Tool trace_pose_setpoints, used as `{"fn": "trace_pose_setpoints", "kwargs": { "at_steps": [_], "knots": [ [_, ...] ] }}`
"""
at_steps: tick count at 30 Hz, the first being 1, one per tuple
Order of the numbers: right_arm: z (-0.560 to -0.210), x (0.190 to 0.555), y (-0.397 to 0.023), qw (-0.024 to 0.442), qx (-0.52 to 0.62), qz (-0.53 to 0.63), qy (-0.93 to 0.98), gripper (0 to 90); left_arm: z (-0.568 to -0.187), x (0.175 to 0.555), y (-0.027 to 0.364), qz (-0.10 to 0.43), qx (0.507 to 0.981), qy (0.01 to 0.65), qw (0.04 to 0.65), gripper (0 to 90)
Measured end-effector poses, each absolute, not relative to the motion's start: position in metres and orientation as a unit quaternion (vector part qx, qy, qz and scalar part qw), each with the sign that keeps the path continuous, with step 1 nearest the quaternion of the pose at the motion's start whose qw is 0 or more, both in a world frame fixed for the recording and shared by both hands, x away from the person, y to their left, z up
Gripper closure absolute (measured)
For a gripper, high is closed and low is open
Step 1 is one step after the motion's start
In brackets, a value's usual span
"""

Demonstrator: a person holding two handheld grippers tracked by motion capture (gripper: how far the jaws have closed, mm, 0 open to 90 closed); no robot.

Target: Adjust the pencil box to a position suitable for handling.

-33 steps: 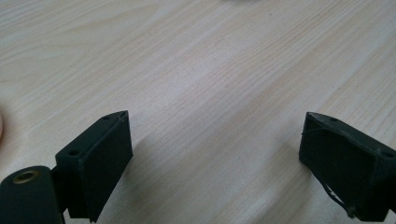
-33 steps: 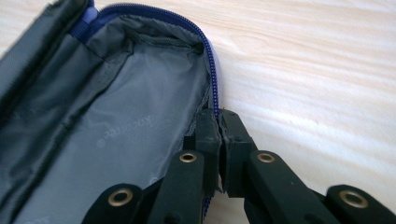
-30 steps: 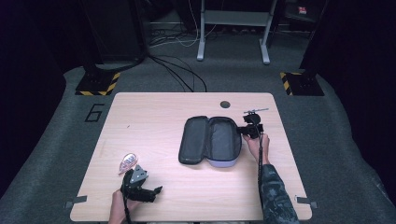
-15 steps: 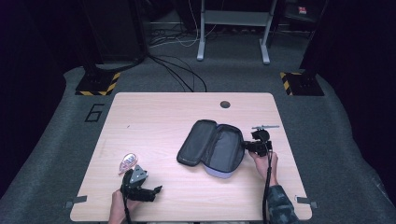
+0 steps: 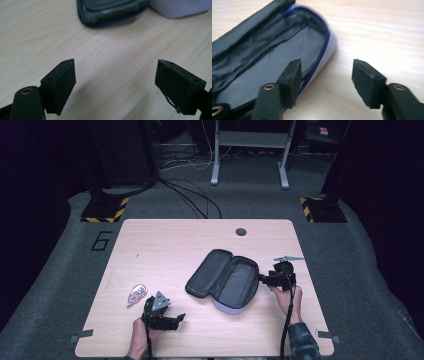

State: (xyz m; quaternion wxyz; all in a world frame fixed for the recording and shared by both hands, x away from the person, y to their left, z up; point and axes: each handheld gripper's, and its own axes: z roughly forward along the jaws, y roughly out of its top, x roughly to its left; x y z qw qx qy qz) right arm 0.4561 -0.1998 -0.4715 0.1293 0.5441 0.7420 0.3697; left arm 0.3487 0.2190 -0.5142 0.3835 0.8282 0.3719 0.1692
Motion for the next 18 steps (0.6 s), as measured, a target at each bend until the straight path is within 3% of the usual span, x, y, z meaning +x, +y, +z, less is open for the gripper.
{"fn": "trace_pose_setpoints", "kwargs": {
  "at_steps": [4, 11, 17, 18],
  "knots": [
    [-0.461, 0.473, -0.203, 0.142, 0.532, 0.373, 0.747, 37.7, -0.502, 0.360, 0.202, 0.170, 0.833, 0.347, 0.396, 23.7],
    [-0.457, 0.497, -0.194, 0.147, 0.509, 0.373, 0.762, 40.4, -0.493, 0.376, 0.176, 0.165, 0.846, 0.314, 0.399, 36.9],
    [-0.464, 0.519, -0.178, 0.140, 0.495, 0.351, 0.782, 47.6, -0.493, 0.387, 0.160, 0.155, 0.849, 0.312, 0.398, 45.1],
    [-0.466, 0.523, -0.176, 0.141, 0.491, 0.342, 0.789, 52.2, -0.494, 0.390, 0.157, 0.161, 0.850, 0.312, 0.393, 48.8]
  ]
}}
